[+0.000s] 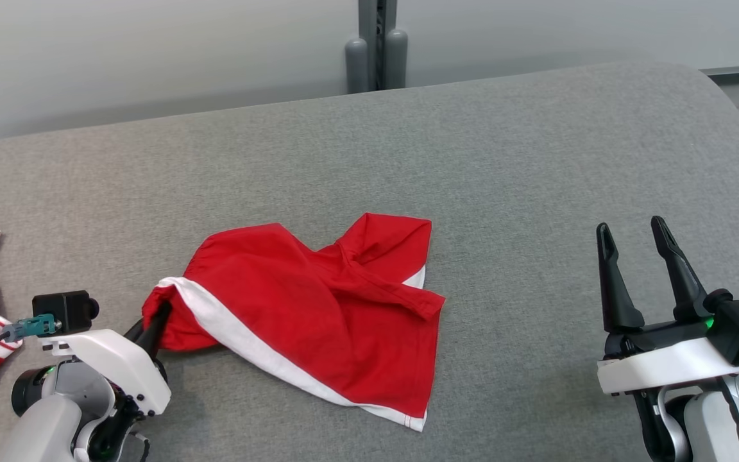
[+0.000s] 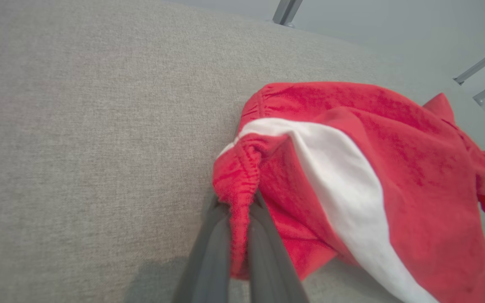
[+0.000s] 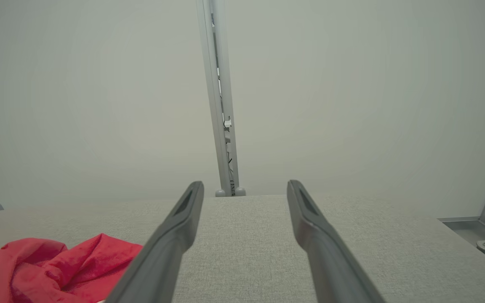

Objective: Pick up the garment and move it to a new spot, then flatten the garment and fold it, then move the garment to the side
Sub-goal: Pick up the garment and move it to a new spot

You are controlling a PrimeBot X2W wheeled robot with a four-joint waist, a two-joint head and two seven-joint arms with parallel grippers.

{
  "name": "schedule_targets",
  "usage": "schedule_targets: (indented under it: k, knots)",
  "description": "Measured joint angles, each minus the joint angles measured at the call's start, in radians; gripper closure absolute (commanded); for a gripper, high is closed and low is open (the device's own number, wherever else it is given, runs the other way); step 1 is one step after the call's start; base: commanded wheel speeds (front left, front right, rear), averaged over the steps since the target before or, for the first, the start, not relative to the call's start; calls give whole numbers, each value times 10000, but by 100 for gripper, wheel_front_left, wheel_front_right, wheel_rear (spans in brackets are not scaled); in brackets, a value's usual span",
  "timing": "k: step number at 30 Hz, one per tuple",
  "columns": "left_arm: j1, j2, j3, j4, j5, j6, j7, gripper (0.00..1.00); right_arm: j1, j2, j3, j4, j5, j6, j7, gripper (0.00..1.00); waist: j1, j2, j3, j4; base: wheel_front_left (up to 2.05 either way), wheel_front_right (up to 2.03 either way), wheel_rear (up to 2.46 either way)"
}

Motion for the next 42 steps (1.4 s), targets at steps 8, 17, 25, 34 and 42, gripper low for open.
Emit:
schedule_targets:
  k: [8,17,25,34,42]
  knots:
    - [-101,-265,-207,121,61,-138,-255,0,49,-115,23,46,-25,0,0,0,0,0,-257,368,0,0,0]
    - [-24,562,142,-1676,454,211,-894,0,228,-155,96,-61,-15,0,0,0,0,0,-678,689,0,0,0]
    - [873,903,838,-3597,1118,1298,-2569,0,545,-217,142,-199,81,0,-2,0,0,0,-988,837,0,0,0]
    - [2544,263,1432,-4383,1883,1973,-3538,0,1087,-318,345,-167,192,0,0,0,-1,0,-1278,872,0,0,0]
    - [3542,-1091,2491,-5058,3643,1678,-3588,0,1496,-334,307,-197,244,0,0,0,0,0,-1424,1056,0,0,0]
